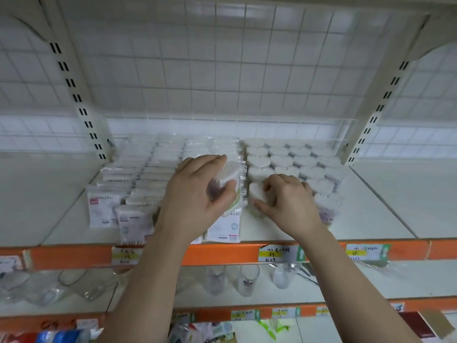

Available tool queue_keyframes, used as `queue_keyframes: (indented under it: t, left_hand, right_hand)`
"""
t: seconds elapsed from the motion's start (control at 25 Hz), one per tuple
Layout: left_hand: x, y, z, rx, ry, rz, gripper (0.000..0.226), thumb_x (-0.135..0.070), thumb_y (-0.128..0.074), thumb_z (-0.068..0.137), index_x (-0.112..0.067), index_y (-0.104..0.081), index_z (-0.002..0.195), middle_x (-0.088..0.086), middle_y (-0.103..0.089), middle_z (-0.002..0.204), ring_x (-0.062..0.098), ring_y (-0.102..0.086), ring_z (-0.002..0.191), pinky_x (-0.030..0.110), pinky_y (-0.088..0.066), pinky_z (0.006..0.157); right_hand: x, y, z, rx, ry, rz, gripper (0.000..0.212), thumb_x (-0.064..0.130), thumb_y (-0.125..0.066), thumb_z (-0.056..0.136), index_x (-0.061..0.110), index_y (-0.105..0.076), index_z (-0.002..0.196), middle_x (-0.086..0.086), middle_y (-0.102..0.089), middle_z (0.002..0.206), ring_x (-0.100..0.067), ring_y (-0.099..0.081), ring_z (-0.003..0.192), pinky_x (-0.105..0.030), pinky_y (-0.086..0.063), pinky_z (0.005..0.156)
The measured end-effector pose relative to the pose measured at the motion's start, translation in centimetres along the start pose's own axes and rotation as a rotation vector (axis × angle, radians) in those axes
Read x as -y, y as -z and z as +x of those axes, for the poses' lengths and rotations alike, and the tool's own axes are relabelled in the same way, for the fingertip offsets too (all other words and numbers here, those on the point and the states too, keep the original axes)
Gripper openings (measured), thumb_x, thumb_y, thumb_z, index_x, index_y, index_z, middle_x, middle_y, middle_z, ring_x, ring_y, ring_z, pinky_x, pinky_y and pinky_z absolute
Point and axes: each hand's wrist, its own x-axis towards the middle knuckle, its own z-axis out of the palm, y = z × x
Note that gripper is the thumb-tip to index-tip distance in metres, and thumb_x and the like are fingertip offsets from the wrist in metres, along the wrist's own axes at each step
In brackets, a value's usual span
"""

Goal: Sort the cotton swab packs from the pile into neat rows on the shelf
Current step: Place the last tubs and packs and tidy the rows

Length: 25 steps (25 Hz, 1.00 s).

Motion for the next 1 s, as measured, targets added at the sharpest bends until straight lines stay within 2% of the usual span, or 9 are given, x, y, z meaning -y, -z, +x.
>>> queue_keyframes:
  t: [0.16,0.52,0.84,1.0]
  left_hand:
    - [-0.6,-0.6,-0.1,-0.006,-0.009,0.015,0.050,-0.040,-0.053,0.082,-0.008,-0.066,0.118,0.001,-0.065,0.116,0.015,-0.055,0.105,0.016,-0.035,0.094]
    - [-1.6,-1.3,-0.2,-0.017,-0.021,-0.007,0.048,-0.039,-0.055,0.083,-0.009,-0.065,0.119,-0.001,-0.064,0.116,0.011,-0.053,0.108,0.012,-0.032,0.097]
    - [-2.0,-1.5,-0.8,-0.014,0.004,-0.030,0.048,-0.040,-0.054,0.083,-0.010,-0.064,0.120,-0.001,-0.061,0.118,0.014,-0.056,0.106,0.018,-0.039,0.094]
    - [-2.3,-1.7,-1.1,-0.009,0.019,-0.030,0.052,-0.042,-0.053,0.083,-0.009,-0.063,0.121,-0.002,-0.060,0.118,0.010,-0.054,0.108,0.014,-0.037,0.094]
  right_hand:
    - [-0.4,0.0,-0.1,-0.006,0.025,-0.038,0.036,0.041,-0.073,0.069,0.019,-0.059,0.093,0.003,-0.062,0.091,-0.025,-0.051,0.095,-0.037,-0.034,0.080]
    - [-0.6,-0.4,1.3,0.005,-0.012,-0.108,0.038,0.049,-0.071,0.073,0.024,-0.061,0.099,0.006,-0.060,0.100,-0.022,-0.047,0.101,-0.036,-0.025,0.081]
    - [-0.4,-0.2,1.3,0.023,-0.022,-0.126,0.036,0.048,-0.068,0.076,0.026,-0.059,0.102,0.008,-0.060,0.104,-0.022,-0.047,0.103,-0.037,-0.026,0.082]
    - [-0.9,0.4,1.2,0.047,0.016,-0.064,0.036,0.050,-0.067,0.077,0.024,-0.062,0.103,0.007,-0.062,0.104,-0.022,-0.049,0.104,-0.036,-0.031,0.082]
